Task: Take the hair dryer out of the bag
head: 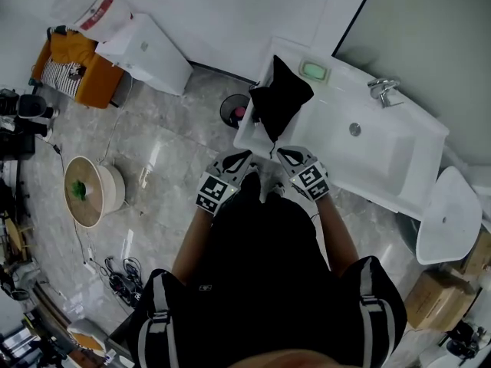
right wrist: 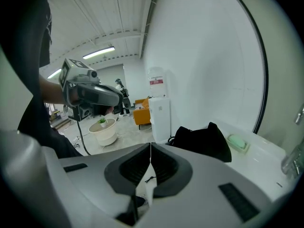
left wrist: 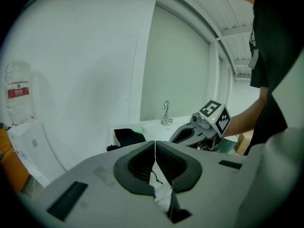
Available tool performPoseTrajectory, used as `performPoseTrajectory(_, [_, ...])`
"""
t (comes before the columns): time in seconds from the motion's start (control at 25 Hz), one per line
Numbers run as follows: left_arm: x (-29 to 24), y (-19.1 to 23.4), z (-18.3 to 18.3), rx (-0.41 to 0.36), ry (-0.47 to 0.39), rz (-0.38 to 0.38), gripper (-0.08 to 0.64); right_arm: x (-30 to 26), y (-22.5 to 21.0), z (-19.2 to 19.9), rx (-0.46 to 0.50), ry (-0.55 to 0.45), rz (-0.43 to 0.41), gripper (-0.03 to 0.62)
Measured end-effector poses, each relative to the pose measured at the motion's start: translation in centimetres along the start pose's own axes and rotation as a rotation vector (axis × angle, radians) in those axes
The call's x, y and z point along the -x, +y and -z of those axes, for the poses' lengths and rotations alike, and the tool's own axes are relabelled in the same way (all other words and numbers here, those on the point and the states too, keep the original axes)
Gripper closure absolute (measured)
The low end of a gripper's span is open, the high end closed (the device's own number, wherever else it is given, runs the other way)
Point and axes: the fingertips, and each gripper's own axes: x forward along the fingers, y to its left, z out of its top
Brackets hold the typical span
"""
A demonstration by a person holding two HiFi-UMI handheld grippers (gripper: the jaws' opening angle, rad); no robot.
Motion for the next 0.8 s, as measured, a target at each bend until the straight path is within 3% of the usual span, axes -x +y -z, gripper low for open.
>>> performPoseTrajectory(0.2, [-1.0, 3.0, -0.4, 0.001, -0.009, 0.028, 0.543, -2.9, -1.6, -0.7, -0.019, 0.043, 0.039, 0.528])
performPoseTrajectory(0.32, [-1.8, 4.6, -0.1, -0.023, 0.004, 0.057, 0.543, -5.2, -2.7, 0.0, -0.070, 0.088, 0.068, 0.490])
performPoseTrajectory(0.44, [-2.4, 6.5, 0.2, -0.039, 0.008, 0.091, 0.543, -7.7, -4.1, 1.0, -0.077, 0.148, 0.139, 0.445])
performPoseTrajectory(0.6, [-2.7, 9.2, 0.9, -0.016, 0.000, 0.142, 0.543, -10.4, -5.6, 2.1, -0.142, 0.174, 0.235, 0.442])
performPoseTrajectory(0.8, [-3.2, 11.6, 1.6, -0.024, 0.016, 0.202, 0.543, -12.3, -7.3, 4.5, -0.044, 0.313, 0.382, 0.375])
